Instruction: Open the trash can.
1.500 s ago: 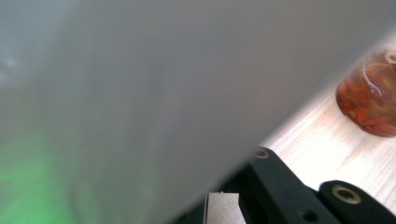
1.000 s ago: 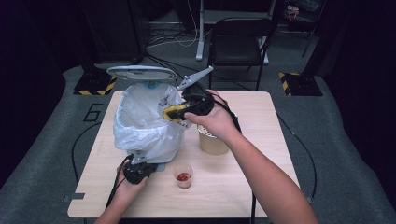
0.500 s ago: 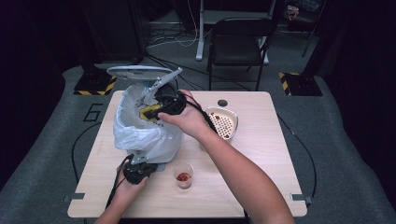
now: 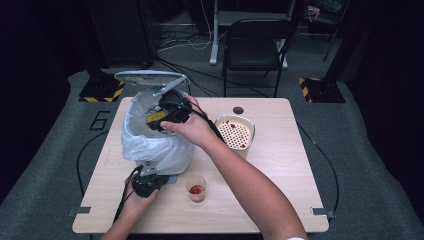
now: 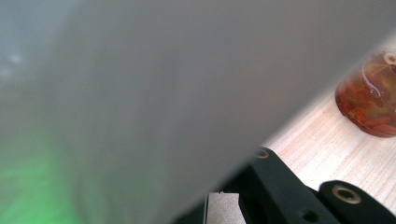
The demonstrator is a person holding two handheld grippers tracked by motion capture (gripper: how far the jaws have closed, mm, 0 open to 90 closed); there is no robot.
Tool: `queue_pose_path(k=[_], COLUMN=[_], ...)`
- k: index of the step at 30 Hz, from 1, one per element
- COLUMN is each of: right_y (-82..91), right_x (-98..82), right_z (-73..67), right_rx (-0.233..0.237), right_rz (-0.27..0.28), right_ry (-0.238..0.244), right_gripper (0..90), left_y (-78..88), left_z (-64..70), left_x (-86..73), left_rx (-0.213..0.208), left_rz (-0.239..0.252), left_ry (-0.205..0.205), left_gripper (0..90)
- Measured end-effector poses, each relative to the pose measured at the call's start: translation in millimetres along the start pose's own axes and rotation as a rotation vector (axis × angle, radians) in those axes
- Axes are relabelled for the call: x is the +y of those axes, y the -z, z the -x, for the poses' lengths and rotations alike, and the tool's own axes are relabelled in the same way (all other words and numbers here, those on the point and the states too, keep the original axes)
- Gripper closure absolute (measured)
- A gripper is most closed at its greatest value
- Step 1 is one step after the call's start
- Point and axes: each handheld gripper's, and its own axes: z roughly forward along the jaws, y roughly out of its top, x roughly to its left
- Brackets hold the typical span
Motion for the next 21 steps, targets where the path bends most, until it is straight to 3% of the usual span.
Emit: queue_pose_path(k=[9,12,13,16,21], right_y=[7.1,11.6,9.2,4.7,2.4], right_x=[-3.8,-2.1,-1.0,-1.0,0.9], right_z=[1.8,2.5,3.4,1.0,-0.8], right_rx=[-0.041,-0.039,-0.023,-0.044,0.005], right_rz=[0.038,0.088,0.078,0.039,0.069], right_ry=[-0.002,-0.01,-0.016,-0.007,-0.021], right_gripper=[31.4,31.6,32.1,32.0,31.6], left_y=[0.2,0.1,0.3,0.2,0.0], left_z=[-0.6,-0.6,-0.5,-0.5,-0.2], left_x=[0.0,-0.1,0.0,0.0,-0.4], left_rx=[0.0,0.0,0.001,0.001,0.002], left_rz=[-0.003,-0.002,-0.004,-0.003,0.0], left_ry=[-0.004,0.0,-0.001,-0.002,0.004], left_gripper=[90.0,90.0,90.0,90.0,90.0])
